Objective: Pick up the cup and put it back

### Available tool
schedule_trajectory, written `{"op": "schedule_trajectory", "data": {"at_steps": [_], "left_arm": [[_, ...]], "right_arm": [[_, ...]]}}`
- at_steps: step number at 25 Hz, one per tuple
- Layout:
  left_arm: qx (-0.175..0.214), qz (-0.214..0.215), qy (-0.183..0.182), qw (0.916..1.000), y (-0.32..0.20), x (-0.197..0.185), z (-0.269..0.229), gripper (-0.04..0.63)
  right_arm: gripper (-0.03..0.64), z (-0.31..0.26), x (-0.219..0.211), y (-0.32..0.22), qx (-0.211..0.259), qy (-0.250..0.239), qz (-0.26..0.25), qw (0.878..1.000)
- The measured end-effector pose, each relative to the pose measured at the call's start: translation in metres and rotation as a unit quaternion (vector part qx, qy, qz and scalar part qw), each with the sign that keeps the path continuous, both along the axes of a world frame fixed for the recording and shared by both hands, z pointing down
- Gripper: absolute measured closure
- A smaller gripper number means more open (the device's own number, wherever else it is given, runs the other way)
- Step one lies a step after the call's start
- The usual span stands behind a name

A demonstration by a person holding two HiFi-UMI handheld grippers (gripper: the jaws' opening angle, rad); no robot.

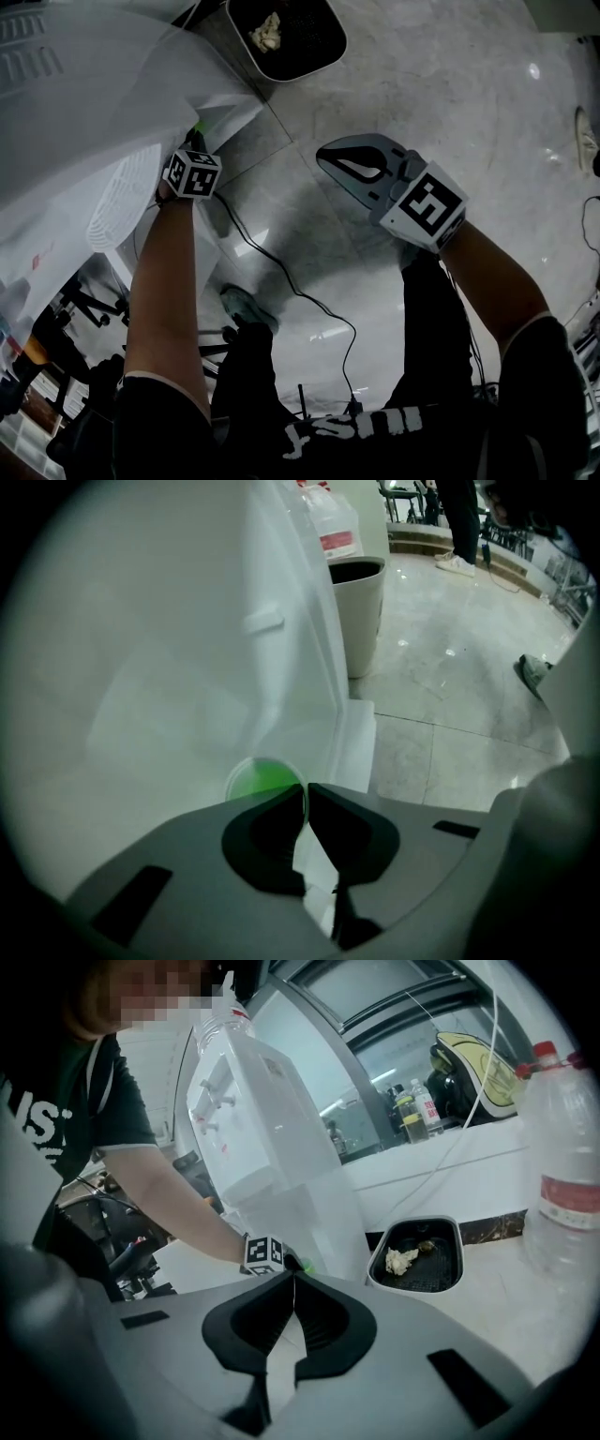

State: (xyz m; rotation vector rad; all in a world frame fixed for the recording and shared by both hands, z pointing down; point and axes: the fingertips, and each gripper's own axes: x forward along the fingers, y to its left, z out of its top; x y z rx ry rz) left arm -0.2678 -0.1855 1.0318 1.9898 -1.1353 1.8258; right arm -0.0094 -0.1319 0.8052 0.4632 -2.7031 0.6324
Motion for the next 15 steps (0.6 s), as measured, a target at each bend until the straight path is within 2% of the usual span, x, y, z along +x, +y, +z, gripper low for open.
{"op": "schedule_trajectory", "data": {"at_steps": [2, 3, 5, 7, 9, 12, 15], "left_arm": [[-0.030, -0.002, 0.026, 0.9992, 0.012, 0.017, -0.005, 0.572], [-0.042, -0.007, 0.051, 0.9978, 0.022, 0.033, -0.011, 0.572], [-0.061, -0.011, 0.108, 0.9922, 0.050, 0.075, -0.034, 0.573], [-0.076, 0.009, 0.150, 0.9857, 0.088, 0.118, -0.066, 0.573], [-0.085, 0.040, 0.168, 0.9814, 0.128, 0.152, -0.113, 0.573], [-0.093, 0.082, 0.179, 0.9761, 0.186, 0.180, -0.191, 0.572], [-0.091, 0.089, 0.205, 0.9705, 0.209, 0.195, -0.255, 0.574]], "right_arm": [[0.583, -0.001, 0.003, 0.004, -0.004, 0.003, 0.002, 1.000], [0.583, -0.004, 0.004, 0.008, -0.008, 0.004, 0.003, 1.000], [0.583, -0.014, 0.004, 0.018, -0.018, 0.010, 0.006, 1.000], [0.583, -0.038, -0.001, 0.028, -0.023, 0.013, 0.008, 1.000], [0.583, -0.077, -0.006, 0.041, -0.027, 0.012, 0.007, 1.000], [0.583, -0.145, -0.011, 0.065, -0.038, 0.010, 0.005, 0.999], [0.583, -0.209, -0.009, 0.074, -0.036, 0.013, 0.001, 0.999]]}}
